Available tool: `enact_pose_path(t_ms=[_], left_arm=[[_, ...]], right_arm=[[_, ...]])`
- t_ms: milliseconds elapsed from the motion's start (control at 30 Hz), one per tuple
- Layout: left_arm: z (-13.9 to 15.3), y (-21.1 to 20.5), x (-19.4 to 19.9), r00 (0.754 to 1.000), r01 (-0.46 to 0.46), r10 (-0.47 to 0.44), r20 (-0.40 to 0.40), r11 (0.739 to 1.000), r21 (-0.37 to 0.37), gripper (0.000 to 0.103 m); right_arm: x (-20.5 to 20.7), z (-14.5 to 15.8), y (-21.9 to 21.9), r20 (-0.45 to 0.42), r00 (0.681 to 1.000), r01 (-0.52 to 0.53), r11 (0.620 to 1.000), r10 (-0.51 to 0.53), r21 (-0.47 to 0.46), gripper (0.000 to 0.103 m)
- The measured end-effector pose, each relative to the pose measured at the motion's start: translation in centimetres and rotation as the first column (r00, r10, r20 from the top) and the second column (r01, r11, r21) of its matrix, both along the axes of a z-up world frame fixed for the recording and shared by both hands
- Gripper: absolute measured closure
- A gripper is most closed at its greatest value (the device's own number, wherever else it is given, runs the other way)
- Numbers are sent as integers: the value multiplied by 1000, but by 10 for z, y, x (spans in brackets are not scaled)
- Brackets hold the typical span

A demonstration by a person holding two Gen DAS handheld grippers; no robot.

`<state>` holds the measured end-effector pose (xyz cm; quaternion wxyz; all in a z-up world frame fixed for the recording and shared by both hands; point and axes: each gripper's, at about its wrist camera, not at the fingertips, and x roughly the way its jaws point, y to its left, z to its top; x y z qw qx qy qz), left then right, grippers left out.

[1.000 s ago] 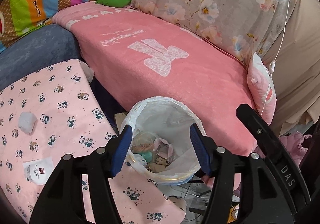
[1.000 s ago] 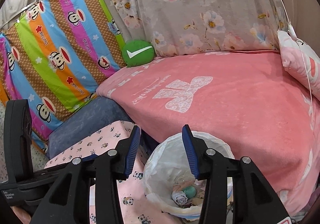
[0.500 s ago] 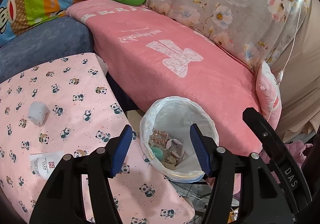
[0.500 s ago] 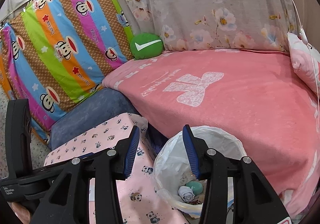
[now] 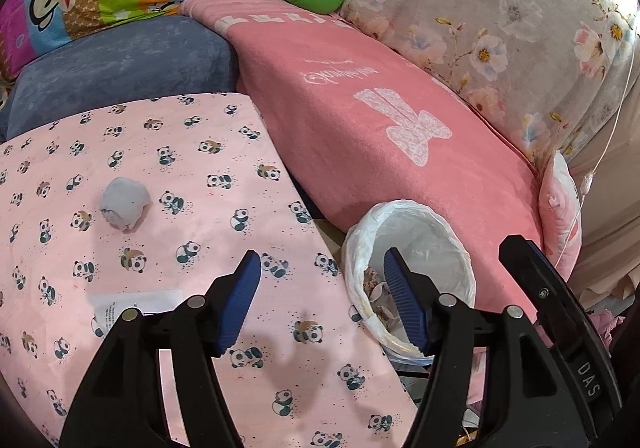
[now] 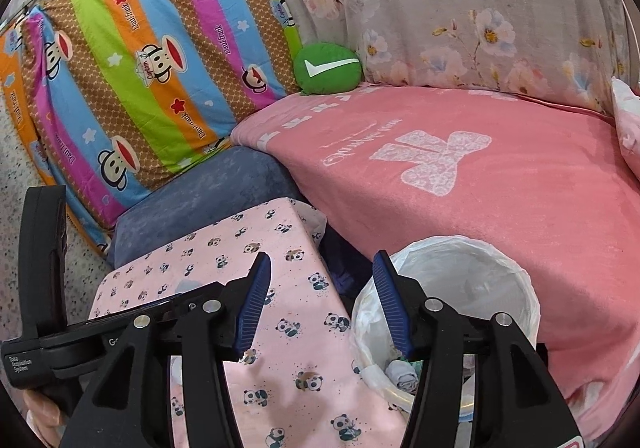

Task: Collect trash
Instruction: 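Move both open tools back over the white packet and grey sock, then grasp the grey-blue sock with the left tool while the right tool grasps the white hotel packet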

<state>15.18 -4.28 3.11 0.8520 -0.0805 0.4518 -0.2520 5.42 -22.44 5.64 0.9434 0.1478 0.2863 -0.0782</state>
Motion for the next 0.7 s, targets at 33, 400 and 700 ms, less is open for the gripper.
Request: enact_pose_path(t_ms=[33, 400, 700], left_arm=[[-2, 6, 2, 1000, -11, 11, -3, 1000, 0, 42], [-31, 89, 20, 988, -147, 149, -27, 988, 46, 34], [-61, 162, 37, 964, -254, 262, -45, 958, 129, 27]], right_arm=[[2, -2, 5, -5, 1000, -10, 1000, 10, -1, 51], [27, -53, 78, -130, 977, -167, 985, 170, 35, 47], [47, -110, 146, -256, 920, -292, 955, 298, 61, 42]])
